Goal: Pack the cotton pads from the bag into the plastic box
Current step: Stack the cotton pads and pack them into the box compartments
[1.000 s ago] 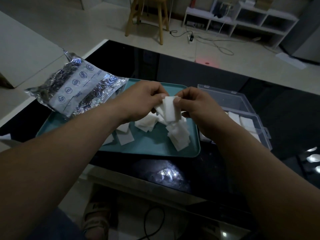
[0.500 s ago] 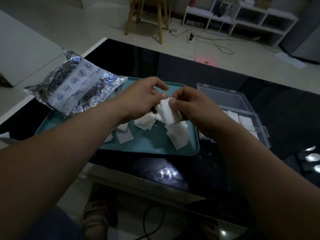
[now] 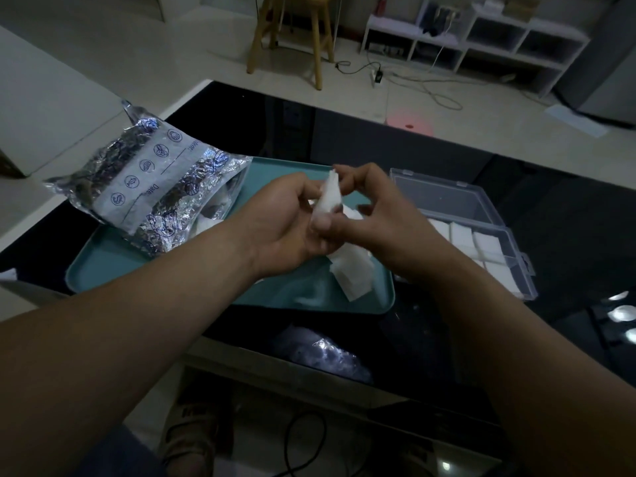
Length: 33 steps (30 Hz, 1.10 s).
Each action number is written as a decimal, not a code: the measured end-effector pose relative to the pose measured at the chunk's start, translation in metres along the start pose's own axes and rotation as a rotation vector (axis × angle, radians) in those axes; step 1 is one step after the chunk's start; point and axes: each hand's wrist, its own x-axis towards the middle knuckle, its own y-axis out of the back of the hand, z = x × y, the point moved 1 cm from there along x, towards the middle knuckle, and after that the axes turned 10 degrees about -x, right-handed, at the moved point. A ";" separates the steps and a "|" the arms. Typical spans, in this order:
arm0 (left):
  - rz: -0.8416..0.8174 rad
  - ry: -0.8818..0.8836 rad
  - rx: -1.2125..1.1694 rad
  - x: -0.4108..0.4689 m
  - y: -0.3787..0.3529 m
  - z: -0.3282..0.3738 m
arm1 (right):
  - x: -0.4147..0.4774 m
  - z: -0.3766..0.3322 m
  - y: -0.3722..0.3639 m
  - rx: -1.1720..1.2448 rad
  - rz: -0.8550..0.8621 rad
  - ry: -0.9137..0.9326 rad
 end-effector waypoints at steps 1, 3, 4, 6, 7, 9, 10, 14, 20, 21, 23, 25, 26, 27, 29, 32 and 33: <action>-0.006 0.033 -0.020 -0.001 0.000 -0.003 | -0.002 -0.001 -0.002 -0.036 -0.026 0.015; -0.026 0.068 -0.029 0.000 0.002 -0.006 | -0.005 -0.004 -0.006 -0.075 0.006 0.047; -0.062 0.087 -0.030 0.001 0.003 -0.007 | -0.006 -0.006 -0.007 -0.088 0.036 0.065; -0.163 0.143 -0.030 0.002 0.005 -0.006 | -0.007 -0.009 -0.007 -0.104 0.085 0.103; -0.186 0.162 -0.021 0.002 0.005 -0.005 | -0.008 -0.010 -0.006 -0.111 0.095 0.119; -0.158 0.144 0.020 0.003 0.006 -0.005 | -0.011 -0.010 -0.004 -0.148 0.089 0.129; -0.115 0.106 0.050 0.004 0.007 -0.006 | -0.012 -0.010 -0.002 -0.173 0.080 0.125; -0.001 -0.010 0.081 0.002 0.005 -0.012 | -0.015 -0.007 0.002 -0.184 0.064 0.109; -0.110 0.068 0.143 0.000 0.003 -0.015 | -0.016 -0.007 0.001 -0.071 0.001 0.092; -0.122 0.086 0.133 -0.001 0.001 -0.016 | -0.016 -0.005 0.000 -0.078 0.005 0.094; -0.134 0.104 0.111 -0.001 0.000 -0.017 | -0.014 -0.003 -0.002 -0.087 0.007 0.111; -0.124 0.092 0.100 -0.002 -0.002 -0.017 | -0.013 -0.001 -0.004 -0.059 -0.008 0.117; -0.111 0.085 0.097 -0.002 -0.004 -0.017 | -0.012 -0.001 -0.005 -0.069 -0.009 0.119; -0.093 0.081 0.098 -0.003 -0.007 -0.018 | -0.012 0.000 -0.006 -0.105 0.001 0.125; -0.066 0.066 0.091 -0.003 -0.009 -0.022 | -0.012 0.002 -0.008 -0.164 0.030 0.130; -0.042 0.046 0.056 0.001 -0.006 -0.024 | -0.012 0.004 -0.011 -0.174 0.043 0.140; -0.039 0.050 0.052 0.001 -0.007 -0.025 | -0.013 0.004 -0.011 -0.192 0.037 0.143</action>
